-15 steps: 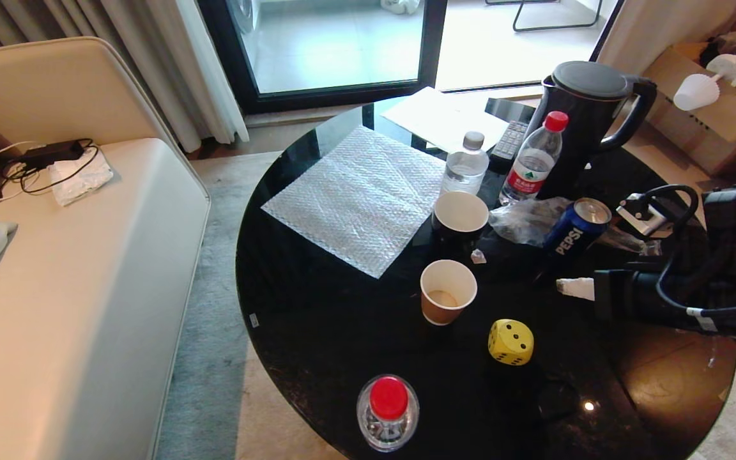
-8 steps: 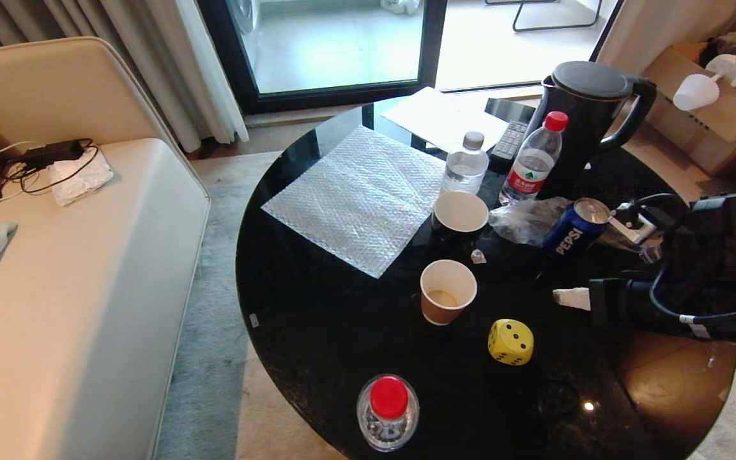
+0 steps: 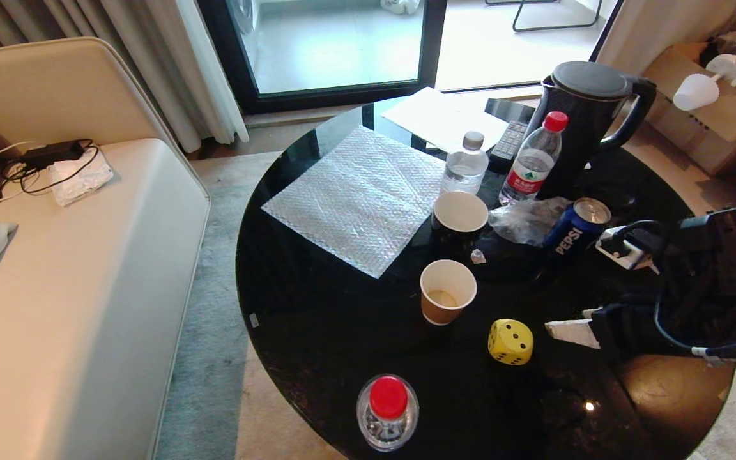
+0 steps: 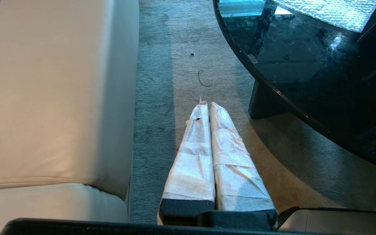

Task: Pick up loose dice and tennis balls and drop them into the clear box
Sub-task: Pick up toys out of the box

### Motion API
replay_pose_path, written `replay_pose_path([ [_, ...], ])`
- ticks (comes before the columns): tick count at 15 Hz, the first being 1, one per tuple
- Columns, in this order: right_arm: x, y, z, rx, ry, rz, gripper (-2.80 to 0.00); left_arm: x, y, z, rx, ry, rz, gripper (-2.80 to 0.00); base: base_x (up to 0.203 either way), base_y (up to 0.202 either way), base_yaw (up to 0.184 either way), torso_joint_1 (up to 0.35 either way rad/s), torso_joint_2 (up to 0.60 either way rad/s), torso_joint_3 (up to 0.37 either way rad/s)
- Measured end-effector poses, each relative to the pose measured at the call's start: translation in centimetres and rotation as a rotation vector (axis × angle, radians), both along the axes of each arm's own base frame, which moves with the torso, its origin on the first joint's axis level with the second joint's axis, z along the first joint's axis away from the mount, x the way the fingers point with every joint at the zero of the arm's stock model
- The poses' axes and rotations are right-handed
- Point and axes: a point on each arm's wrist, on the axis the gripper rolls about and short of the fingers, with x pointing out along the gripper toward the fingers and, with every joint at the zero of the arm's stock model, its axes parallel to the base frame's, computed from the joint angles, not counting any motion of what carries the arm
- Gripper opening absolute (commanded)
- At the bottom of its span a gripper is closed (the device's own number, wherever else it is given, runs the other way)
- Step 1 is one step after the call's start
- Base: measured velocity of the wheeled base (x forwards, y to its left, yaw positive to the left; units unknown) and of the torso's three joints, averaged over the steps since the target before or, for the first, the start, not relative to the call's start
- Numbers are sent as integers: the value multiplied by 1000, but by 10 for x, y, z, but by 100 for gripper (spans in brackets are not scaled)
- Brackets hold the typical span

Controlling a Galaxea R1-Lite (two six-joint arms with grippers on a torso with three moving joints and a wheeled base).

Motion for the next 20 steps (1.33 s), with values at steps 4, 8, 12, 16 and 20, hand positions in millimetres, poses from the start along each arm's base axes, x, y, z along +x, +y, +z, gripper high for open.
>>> replay_pose_path([
  [4,-6,-2,-9,-188,-8,93,0,0,0,0,0,0,0,-280,0,0,0,0,0,0],
  [8,-6,-2,-10,-199,-8,103,0,0,0,0,0,0,0,-280,0,0,0,0,0,0],
  [12,-6,11,-18,-235,-2,286,0,0,0,0,0,0,0,-280,0,0,0,0,0,0],
  [16,-1,23,-29,-210,19,429,0,0,0,0,0,0,0,-280,0,0,0,0,0,0],
  [20,4,26,-36,-216,41,441,0,0,0,0,0,0,0,-280,0,0,0,0,0,0],
])
